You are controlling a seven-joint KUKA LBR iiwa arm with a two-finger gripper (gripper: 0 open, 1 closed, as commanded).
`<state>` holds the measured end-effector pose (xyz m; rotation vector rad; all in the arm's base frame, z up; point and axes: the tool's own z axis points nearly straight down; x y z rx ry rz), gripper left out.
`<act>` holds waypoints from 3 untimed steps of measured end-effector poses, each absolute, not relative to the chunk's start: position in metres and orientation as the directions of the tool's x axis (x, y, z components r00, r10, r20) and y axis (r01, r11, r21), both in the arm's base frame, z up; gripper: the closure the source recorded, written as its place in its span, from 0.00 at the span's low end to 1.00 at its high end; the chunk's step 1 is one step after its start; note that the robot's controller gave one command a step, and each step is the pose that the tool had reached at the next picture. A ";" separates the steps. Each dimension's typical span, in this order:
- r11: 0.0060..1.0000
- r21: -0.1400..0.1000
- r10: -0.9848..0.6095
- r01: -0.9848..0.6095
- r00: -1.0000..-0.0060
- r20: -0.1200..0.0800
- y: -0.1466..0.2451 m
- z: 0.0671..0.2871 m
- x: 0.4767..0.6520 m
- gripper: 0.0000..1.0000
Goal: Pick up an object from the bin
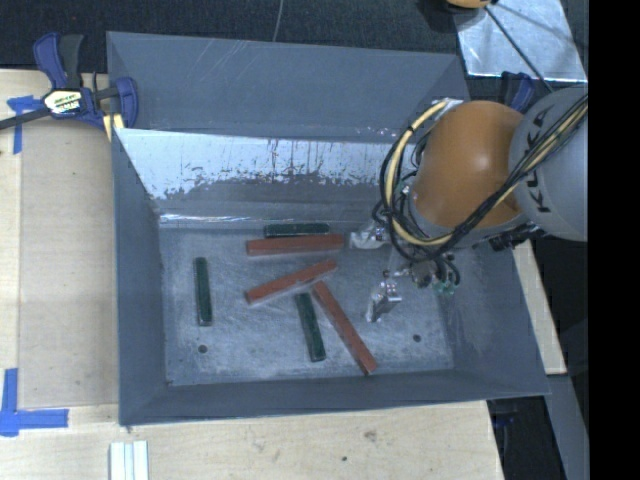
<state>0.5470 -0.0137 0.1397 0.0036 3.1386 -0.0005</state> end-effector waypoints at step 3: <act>0.989 0.000 -0.147 -0.147 -0.989 -0.003 0.053 0.095 0.521 0.00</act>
Offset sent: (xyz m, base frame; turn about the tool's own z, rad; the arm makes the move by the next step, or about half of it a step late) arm -0.0225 0.0832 -0.0302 -0.1002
